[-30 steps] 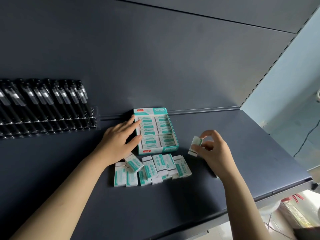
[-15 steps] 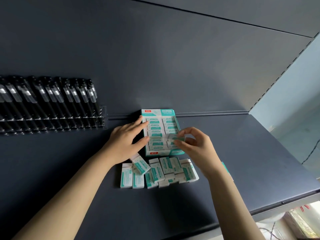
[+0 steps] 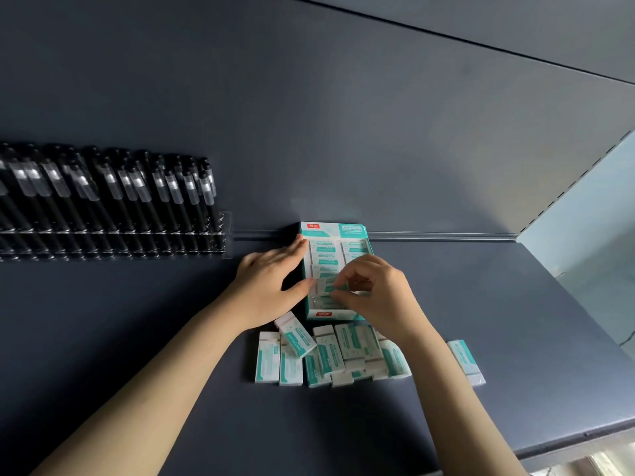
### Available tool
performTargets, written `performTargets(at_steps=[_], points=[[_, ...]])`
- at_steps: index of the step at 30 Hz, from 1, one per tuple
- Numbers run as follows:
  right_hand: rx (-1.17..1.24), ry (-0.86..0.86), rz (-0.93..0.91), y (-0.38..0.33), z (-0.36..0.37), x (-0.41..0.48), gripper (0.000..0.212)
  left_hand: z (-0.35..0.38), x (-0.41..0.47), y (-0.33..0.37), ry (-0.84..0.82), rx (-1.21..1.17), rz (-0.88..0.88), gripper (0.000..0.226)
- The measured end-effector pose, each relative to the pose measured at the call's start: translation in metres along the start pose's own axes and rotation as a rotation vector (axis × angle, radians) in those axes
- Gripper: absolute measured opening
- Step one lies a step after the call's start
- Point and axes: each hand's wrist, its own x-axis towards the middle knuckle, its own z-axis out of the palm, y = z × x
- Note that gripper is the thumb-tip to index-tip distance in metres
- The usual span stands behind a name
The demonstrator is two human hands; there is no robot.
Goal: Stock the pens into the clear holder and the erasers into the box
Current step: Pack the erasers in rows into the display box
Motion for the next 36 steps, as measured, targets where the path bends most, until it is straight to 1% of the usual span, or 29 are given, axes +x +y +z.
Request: performTargets(at_steps=[3, 6, 10, 14, 16, 19, 20, 22, 25, 27, 29, 31, 33, 36], points=[[-0.108, -0.027, -0.035, -0.002, 0.003, 0.0, 0.018, 0.0, 0.0, 0.0, -0.011, -0.003, -0.004, 0.089], [-0.119, -0.017, -0.047, -0.001, 0.005, 0.002, 0.015, 0.0, 0.001, 0.0, -0.008, -0.014, -0.003, 0.089], [-0.129, -0.045, 0.002, -0.003, 0.006, 0.004, 0.011, -0.002, 0.001, 0.0, 0.013, -0.033, -0.008, 0.091], [-0.159, -0.041, 0.034, -0.005, 0.006, 0.006, 0.011, -0.002, 0.001, 0.001, 0.019, -0.047, -0.012, 0.091], [-0.155, -0.06, 0.035, -0.006, 0.004, 0.006, 0.017, -0.003, 0.0, 0.003, 0.026, -0.047, -0.013, 0.089], [-0.165, -0.101, 0.03, -0.007, -0.004, 0.001, 0.038, -0.001, -0.003, 0.011, 0.071, -0.129, -0.045, 0.076], [-0.146, -0.071, 0.03, -0.005, -0.009, -0.003, 0.039, 0.0, -0.004, 0.015, 0.081, -0.152, -0.066, 0.074], [-0.104, 0.052, 0.051, 0.001, -0.022, -0.015, 0.032, 0.006, -0.006, 0.021, 0.074, -0.122, -0.102, 0.074], [-0.137, 0.229, 0.194, 0.021, -0.049, -0.045, 0.022, 0.011, -0.006, 0.023, 0.072, -0.08, -0.131, 0.076], [-0.184, 0.296, 0.365, 0.037, -0.07, -0.066, 0.018, 0.012, -0.005, 0.023, 0.072, -0.083, -0.143, 0.076], [-0.172, 0.274, 0.587, 0.051, -0.088, -0.083, 0.019, 0.011, -0.005, 0.023, 0.075, -0.087, -0.15, 0.075], [-0.134, 0.177, 0.718, 0.062, -0.097, -0.093, 0.025, 0.011, -0.006, 0.023, 0.079, -0.083, -0.155, 0.069], [-0.094, 0.129, 0.732, 0.065, -0.098, -0.098, 0.027, 0.009, -0.007, 0.026, 0.085, -0.084, -0.164, 0.062], [-0.086, 0.143, 0.682, 0.061, -0.093, -0.096, 0.02, 0.007, -0.009, 0.03, 0.087, -0.085, -0.183, 0.061]])
